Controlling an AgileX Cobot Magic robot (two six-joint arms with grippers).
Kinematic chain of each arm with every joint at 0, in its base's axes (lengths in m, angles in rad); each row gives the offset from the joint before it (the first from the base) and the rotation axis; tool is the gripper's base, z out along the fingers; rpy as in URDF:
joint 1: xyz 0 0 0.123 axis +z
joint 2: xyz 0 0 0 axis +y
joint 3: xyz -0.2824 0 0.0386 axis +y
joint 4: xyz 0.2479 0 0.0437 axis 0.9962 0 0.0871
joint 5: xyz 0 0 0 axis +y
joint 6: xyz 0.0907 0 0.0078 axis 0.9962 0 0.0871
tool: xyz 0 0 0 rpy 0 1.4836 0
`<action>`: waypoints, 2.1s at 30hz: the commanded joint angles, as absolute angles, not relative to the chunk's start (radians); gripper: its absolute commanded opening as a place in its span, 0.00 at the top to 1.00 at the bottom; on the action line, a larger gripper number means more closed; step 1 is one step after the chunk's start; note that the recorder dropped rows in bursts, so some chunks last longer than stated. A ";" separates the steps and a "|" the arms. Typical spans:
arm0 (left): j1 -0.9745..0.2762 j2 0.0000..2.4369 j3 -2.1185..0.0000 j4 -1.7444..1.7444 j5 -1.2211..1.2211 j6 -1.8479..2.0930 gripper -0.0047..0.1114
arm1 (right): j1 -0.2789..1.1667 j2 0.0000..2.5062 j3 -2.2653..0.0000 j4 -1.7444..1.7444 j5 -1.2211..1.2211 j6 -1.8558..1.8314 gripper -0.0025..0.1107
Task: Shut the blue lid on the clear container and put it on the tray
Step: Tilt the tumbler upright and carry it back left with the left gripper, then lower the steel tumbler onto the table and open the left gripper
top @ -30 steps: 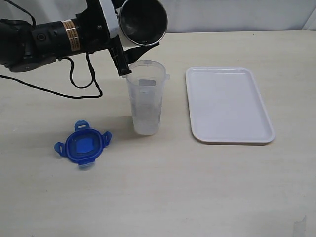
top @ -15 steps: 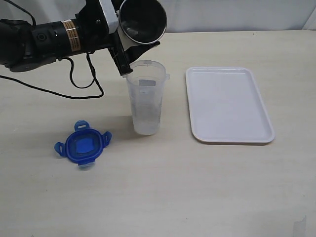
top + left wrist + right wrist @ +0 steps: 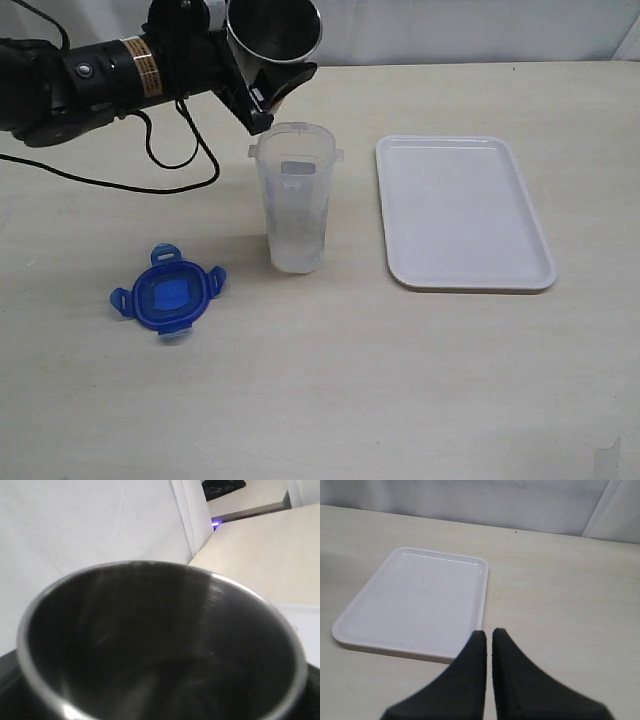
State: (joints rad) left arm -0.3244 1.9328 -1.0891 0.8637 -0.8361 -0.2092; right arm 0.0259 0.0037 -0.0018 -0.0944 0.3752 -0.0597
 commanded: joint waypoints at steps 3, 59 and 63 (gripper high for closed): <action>-0.324 1.919 -1.101 0.709 -0.824 -0.320 0.96 | 0.024 0.000 0.000 -0.088 0.372 -0.056 0.94; 0.098 2.156 -1.231 0.410 -0.869 -0.387 0.96 | 0.024 0.000 0.000 -0.088 0.372 -0.056 0.94; 0.059 2.158 -1.231 0.422 -0.898 -0.390 0.96 | 0.024 0.000 0.000 -0.088 0.372 -0.056 0.94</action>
